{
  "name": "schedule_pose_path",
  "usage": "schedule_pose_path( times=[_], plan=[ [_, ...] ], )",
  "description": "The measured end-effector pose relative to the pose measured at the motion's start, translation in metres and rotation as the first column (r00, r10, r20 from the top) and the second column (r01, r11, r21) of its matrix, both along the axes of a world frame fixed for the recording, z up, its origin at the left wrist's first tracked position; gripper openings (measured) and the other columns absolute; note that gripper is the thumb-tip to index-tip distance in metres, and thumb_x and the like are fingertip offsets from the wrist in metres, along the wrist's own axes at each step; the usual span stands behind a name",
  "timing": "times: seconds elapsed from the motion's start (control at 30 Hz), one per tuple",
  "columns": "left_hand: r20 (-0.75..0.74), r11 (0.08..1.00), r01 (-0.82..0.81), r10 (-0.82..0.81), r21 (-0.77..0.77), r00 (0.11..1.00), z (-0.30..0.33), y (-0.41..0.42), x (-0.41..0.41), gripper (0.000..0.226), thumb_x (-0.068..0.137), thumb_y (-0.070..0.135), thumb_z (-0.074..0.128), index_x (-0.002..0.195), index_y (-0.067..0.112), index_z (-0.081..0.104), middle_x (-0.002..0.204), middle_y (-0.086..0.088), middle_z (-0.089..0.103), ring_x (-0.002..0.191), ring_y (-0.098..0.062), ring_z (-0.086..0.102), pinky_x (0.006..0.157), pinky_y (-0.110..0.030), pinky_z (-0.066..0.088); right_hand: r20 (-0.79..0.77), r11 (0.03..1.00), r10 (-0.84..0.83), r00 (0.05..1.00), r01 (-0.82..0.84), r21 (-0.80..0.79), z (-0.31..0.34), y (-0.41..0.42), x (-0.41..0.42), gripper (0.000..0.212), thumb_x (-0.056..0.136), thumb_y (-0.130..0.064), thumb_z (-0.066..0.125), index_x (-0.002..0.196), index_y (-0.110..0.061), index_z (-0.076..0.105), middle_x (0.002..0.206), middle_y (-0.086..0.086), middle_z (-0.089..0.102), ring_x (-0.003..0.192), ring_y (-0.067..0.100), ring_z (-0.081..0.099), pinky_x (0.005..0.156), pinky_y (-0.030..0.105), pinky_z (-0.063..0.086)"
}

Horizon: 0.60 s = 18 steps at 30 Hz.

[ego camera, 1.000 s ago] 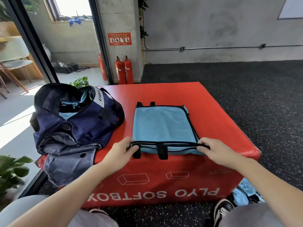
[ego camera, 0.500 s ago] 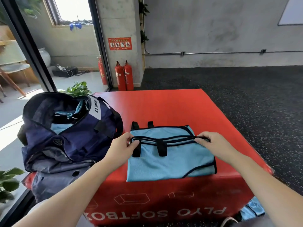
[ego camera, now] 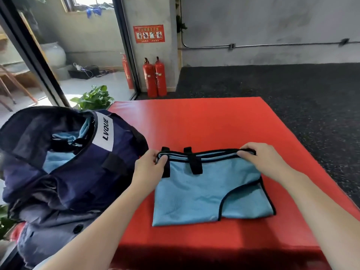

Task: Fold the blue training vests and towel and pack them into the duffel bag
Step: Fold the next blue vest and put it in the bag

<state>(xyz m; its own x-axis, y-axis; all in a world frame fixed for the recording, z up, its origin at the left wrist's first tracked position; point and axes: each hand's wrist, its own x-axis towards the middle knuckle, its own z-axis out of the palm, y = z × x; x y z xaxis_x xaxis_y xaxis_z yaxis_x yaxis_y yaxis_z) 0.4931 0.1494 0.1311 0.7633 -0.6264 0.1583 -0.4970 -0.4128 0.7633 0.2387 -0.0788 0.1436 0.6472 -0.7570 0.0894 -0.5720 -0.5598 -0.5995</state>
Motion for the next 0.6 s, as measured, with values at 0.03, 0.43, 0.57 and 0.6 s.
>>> schedule_pose_path(
  times=[0.03,0.43,0.57,0.6],
  plan=[
    [0.001,0.999,-0.001,0.001,0.036,1.000,-0.004,-0.004,0.003,0.023,0.096,0.032,0.061,0.076,0.025,0.051,0.069,0.008,0.055,0.065,-0.007,0.049,0.053,-0.020,0.033,-0.037,1.000,-0.009,0.999,0.009,-0.006,-0.004,-0.004,0.003,0.009,0.096,-0.038,0.065,0.097,-0.031,0.070,0.095,-0.014,0.069,0.095,0.012,0.062,0.076,0.028,0.040],
    [0.153,0.978,-0.040,0.008,0.207,0.988,-0.026,-0.015,0.005,0.026,0.094,0.036,0.063,0.114,0.022,0.057,0.104,0.002,0.053,0.092,-0.019,0.054,0.080,-0.036,0.046,-0.143,0.997,0.081,0.986,-0.082,0.004,-0.013,0.061,0.069,0.042,0.094,-0.057,0.059,0.121,-0.025,0.060,0.102,-0.010,0.064,0.093,0.012,0.061,0.081,0.035,0.051],
    [0.104,0.989,-0.023,0.008,0.146,0.995,-0.023,-0.017,-0.005,0.036,0.095,0.038,0.061,0.126,0.021,0.053,0.116,0.002,0.054,0.103,-0.018,0.055,0.088,-0.035,0.047,-0.104,0.981,0.146,0.984,-0.131,0.145,-0.029,0.084,0.086,0.059,0.092,-0.063,0.057,0.136,-0.024,0.050,0.105,-0.015,0.059,0.088,0.002,0.058,0.076,0.025,0.045],
    [0.066,0.995,-0.020,0.014,0.101,0.998,-0.022,-0.018,-0.007,0.038,0.095,0.039,0.062,0.127,0.020,0.053,0.119,0.002,0.054,0.105,-0.016,0.054,0.090,-0.032,0.046,-0.068,0.978,0.138,0.988,-0.125,0.165,-0.031,0.084,0.089,0.062,0.092,-0.063,0.058,0.139,-0.023,0.049,0.109,-0.013,0.059,0.092,0.003,0.058,0.079,0.024,0.044]
  ],
)
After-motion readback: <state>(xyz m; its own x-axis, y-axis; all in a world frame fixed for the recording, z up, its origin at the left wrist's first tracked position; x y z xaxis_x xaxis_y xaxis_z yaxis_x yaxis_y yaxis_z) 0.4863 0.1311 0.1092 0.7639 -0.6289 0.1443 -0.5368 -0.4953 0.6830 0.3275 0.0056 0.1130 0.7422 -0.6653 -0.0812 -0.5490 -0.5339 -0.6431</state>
